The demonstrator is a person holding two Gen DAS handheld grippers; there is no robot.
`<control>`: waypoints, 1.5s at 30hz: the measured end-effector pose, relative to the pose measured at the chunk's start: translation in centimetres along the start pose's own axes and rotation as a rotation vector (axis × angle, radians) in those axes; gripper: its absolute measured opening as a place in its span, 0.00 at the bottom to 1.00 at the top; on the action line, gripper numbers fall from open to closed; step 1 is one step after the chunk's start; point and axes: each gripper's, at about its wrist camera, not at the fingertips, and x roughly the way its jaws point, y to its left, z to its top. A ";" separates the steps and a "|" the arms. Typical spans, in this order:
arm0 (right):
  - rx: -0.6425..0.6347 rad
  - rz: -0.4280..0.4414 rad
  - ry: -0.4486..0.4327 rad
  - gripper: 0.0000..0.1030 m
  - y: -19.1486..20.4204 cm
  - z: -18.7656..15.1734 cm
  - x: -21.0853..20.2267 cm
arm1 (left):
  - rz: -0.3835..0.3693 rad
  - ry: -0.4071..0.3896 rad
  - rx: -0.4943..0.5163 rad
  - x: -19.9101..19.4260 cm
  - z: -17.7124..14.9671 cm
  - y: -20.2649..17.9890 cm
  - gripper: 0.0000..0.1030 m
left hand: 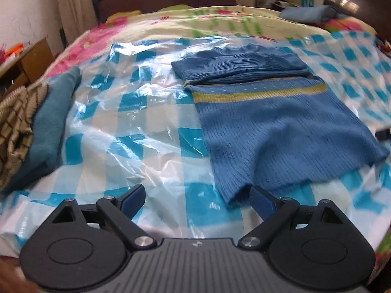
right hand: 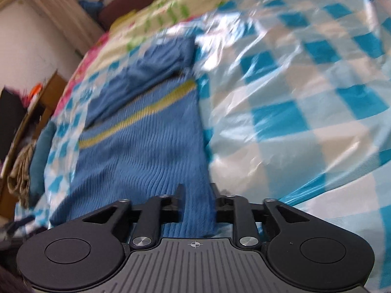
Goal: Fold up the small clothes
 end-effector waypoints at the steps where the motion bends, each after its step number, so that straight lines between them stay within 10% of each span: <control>1: -0.030 -0.012 0.027 0.33 0.3 0.0 0.6 | -0.012 0.007 -0.013 0.7 0.2 0.1 0.94; 7: -0.047 -0.004 0.088 0.35 0.5 0.5 2.3 | -0.055 0.076 -0.077 4.4 1.0 0.1 0.94; 10: -0.047 0.019 0.095 0.08 0.3 0.3 2.1 | -0.031 0.098 -0.065 5.0 1.0 -0.5 0.94; 16: 0.108 0.021 -0.038 0.04 -3.5 0.9 -0.5 | -0.101 0.080 -0.076 2.9 1.4 -0.3 0.90; 26: 0.114 0.001 -0.073 0.04 -4.1 1.1 -0.9 | -0.114 0.097 -0.153 4.6 2.1 0.1 0.88; 30: 0.108 0.001 -0.069 0.04 -4.3 0.9 -1.0 | -0.085 0.119 -0.132 5.6 2.3 -0.9 0.53; 37: 0.121 0.027 -0.066 0.05 -4.6 0.6 -0.9 | -0.128 0.059 -0.164 3.4 2.9 0.1 0.53; 45: 0.138 0.048 -0.070 0.05 -5.3 0.6 -0.8 | -0.013 0.130 -0.162 6.3 2.4 0.9 0.52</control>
